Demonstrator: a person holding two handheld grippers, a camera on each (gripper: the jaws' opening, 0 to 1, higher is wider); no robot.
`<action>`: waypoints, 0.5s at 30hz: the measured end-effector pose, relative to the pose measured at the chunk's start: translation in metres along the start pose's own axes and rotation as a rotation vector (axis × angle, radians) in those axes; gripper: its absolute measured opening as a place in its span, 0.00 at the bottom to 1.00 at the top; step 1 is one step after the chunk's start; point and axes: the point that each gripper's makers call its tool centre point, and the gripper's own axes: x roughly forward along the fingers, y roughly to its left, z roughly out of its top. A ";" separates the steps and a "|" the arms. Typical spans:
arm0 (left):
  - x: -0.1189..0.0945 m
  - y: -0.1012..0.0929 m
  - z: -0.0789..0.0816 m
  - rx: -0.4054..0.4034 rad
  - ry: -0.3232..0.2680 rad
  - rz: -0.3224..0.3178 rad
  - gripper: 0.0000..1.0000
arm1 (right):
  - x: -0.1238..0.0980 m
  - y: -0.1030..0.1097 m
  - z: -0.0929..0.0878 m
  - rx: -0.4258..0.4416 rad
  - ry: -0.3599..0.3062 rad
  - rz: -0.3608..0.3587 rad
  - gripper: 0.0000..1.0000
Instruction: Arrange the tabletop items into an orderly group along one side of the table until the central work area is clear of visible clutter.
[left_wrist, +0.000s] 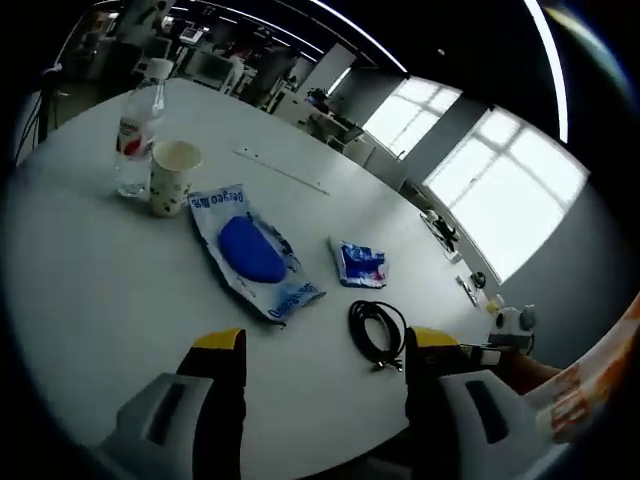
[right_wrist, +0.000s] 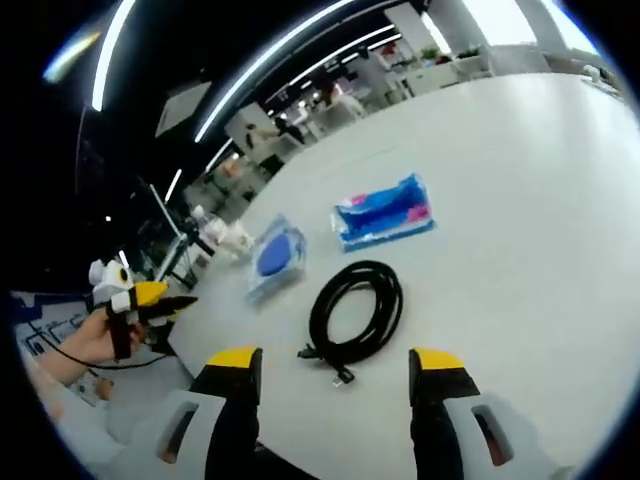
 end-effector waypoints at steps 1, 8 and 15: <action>0.001 0.001 0.002 0.013 0.007 0.004 0.63 | 0.002 0.003 0.000 0.006 0.001 0.006 0.60; 0.016 0.014 0.036 0.125 0.033 0.031 0.60 | 0.021 0.028 -0.012 0.035 0.077 0.062 0.58; 0.039 0.027 0.061 0.247 0.056 0.053 0.55 | 0.051 0.056 -0.004 0.056 0.116 0.119 0.55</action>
